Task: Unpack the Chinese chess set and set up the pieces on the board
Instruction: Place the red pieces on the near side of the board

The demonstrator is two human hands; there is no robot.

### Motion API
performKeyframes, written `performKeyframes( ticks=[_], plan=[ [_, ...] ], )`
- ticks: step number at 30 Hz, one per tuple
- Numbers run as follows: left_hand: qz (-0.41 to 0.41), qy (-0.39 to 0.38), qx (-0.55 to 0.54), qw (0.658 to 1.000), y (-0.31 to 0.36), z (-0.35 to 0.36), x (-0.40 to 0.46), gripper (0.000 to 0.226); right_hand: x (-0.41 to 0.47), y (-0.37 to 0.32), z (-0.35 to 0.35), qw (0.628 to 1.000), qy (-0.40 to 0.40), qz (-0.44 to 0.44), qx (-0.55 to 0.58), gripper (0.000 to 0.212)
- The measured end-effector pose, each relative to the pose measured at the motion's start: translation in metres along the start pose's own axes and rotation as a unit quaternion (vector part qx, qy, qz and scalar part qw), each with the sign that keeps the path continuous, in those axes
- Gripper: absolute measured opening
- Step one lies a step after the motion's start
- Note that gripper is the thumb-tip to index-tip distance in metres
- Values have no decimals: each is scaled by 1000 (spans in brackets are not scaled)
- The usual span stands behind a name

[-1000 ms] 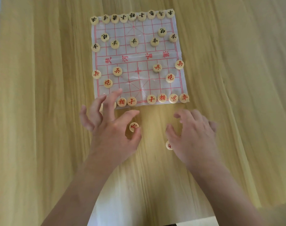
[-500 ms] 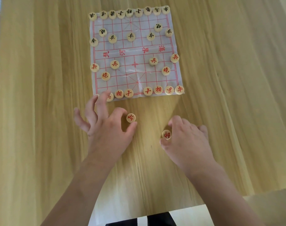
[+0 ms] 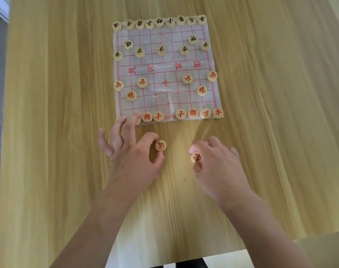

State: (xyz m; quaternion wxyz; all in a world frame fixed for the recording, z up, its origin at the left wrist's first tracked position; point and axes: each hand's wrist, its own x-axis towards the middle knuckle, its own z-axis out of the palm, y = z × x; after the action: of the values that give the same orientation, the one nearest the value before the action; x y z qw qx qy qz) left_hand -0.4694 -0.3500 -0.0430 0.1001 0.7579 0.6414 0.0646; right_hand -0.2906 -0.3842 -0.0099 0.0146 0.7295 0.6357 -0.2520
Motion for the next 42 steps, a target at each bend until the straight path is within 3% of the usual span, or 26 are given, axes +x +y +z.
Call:
performKeyframes(
  ticks=[4, 7, 11, 21, 31, 42],
  plan=[
    [7, -10, 5, 1000, -4, 1, 2, 26, 2, -4, 3, 1000, 4, 6, 3, 35],
    [13, -5, 4, 1000, -5, 2, 3, 24, 2, -5, 5, 996, 38, 76, -7, 35],
    [25, 12, 11, 1000, -2, 3, 3, 17, 2, -6, 8, 991, 13, 126, -47, 43],
    [17, 45, -23, 999, -10, -12, 15, 17, 16, -18, -5, 997, 70, 22, -12, 15],
    [14, 72, -36, 997, -26, -27, 53, 18, 84, -35, -26, 988, 109, -66, -85, 19],
    [9, 83, -41, 996, -41, -31, 79, 19, 109, -47, -26, 980, 30, -106, -166, 29]
  ],
)
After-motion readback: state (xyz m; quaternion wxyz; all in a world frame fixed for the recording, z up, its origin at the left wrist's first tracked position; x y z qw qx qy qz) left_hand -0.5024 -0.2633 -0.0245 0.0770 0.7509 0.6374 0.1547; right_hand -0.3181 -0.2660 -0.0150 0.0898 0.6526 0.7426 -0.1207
